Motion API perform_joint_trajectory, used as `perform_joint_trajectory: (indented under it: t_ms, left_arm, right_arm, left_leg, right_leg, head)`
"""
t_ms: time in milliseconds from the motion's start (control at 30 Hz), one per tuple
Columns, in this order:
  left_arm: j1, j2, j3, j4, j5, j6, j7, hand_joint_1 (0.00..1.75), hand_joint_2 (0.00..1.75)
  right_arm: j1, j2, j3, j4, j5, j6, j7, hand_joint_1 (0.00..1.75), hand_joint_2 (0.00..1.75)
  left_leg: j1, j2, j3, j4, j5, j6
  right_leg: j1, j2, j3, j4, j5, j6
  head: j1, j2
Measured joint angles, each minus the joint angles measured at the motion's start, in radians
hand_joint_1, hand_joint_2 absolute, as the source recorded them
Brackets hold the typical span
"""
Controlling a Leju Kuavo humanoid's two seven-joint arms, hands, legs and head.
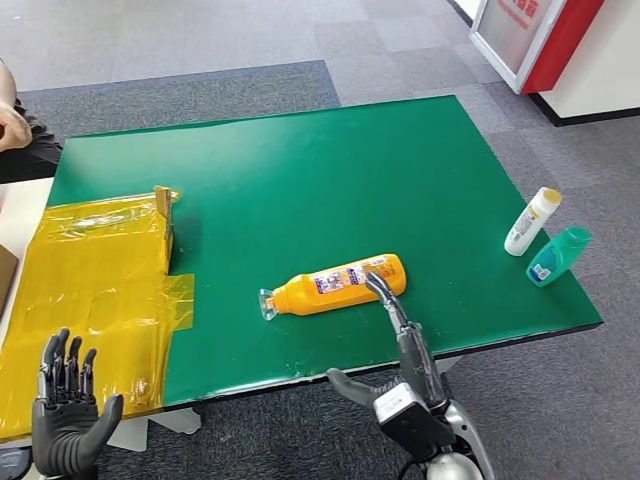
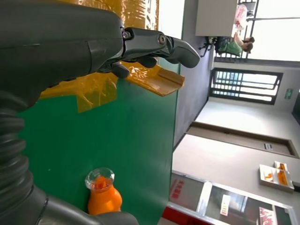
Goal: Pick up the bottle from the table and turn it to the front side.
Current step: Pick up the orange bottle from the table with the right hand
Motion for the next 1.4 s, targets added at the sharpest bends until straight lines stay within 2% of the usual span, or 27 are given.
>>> perform_joint_trajectory:
  t_ms: [167, 300, 467, 667, 1000, 1200, 1400]
  left_arm:
    - [0.0, 0.0, 0.004, 0.0, 0.002, 0.0, 0.011, 0.0, 1.75]
    - [0.0, -0.001, 0.006, 0.0, -0.004, 0.001, 0.017, 0.0, 1.75]
    - [-0.003, -0.001, 0.011, 0.003, -0.04, -0.008, 0.018, 0.0, 1.75]
    - [-0.023, 0.003, 0.017, 0.032, -0.112, 0.002, 0.022, 0.0, 1.75]
    - [-0.072, 0.019, 0.003, 0.096, -0.132, 0.029, 0.022, 0.0, 1.75]
    - [-0.096, 0.029, -0.015, 0.133, -0.126, 0.046, 0.018, 0.0, 1.75]
    - [-0.112, 0.04, -0.035, 0.163, -0.117, 0.054, 0.012, 0.0, 1.75]
  right_arm:
    - [-0.001, 0.0, 0.004, 0.011, 0.036, 0.004, 0.055, 0.0, 1.75]
    - [-0.013, -0.009, 0.007, 0.021, 0.096, 0.022, 0.148, 0.0, 1.75]
    - [-0.076, -0.059, 0.021, 0.047, 0.177, 0.047, 0.258, 0.0, 1.75]
    - [-0.224, -0.169, 0.022, 0.146, 0.229, 0.139, 0.363, 0.0, 1.75]
    - [-0.505, -0.325, 0.047, 0.416, 0.273, 0.267, 0.45, 0.0, 1.75]
    - [-0.669, -0.381, 0.099, 0.603, 0.277, 0.337, 0.464, 0.0, 1.75]
    - [-0.797, -0.402, 0.158, 0.772, 0.27, 0.386, 0.463, 0.0, 1.75]
  left_leg:
    - [0.0, 0.0, 0.0, 0.0, 0.0, 0.0]
    - [0.0, 0.0, 0.0, 0.0, 0.0, 0.0]
    - [0.0, 0.0, 0.0, 0.0, 0.0, 0.0]
    - [0.0, 0.0, 0.0, 0.0, 0.001, 0.001]
    - [0.0, 0.0, -0.001, 0.0, 0.004, 0.002]
    - [0.0, 0.0, -0.001, 0.0, 0.005, 0.002]
    - [0.0, 0.0, -0.001, 0.0, 0.005, 0.002]
  right_leg:
    - [0.0, 0.0, 0.0, 0.0, 0.0, 0.0]
    - [0.0, 0.0, 0.0, 0.0, 0.0, 0.0]
    - [0.0, 0.0, 0.0, 0.0, 0.001, 0.0]
    - [0.0, 0.0, 0.0, 0.0, 0.002, 0.002]
    - [-0.001, 0.0, 0.0, 0.0, 0.004, 0.002]
    - [-0.001, 0.0, 0.0, 0.0, 0.005, 0.002]
    - [-0.001, 0.0, 0.0, 0.0, 0.005, 0.002]
  head:
    - [0.0, 0.0]
    - [0.0, 0.0]
    - [0.0, 0.0]
    - [0.0, 0.0]
    - [0.0, 0.0]
    - [0.0, 0.0]
    - [0.0, 0.0]
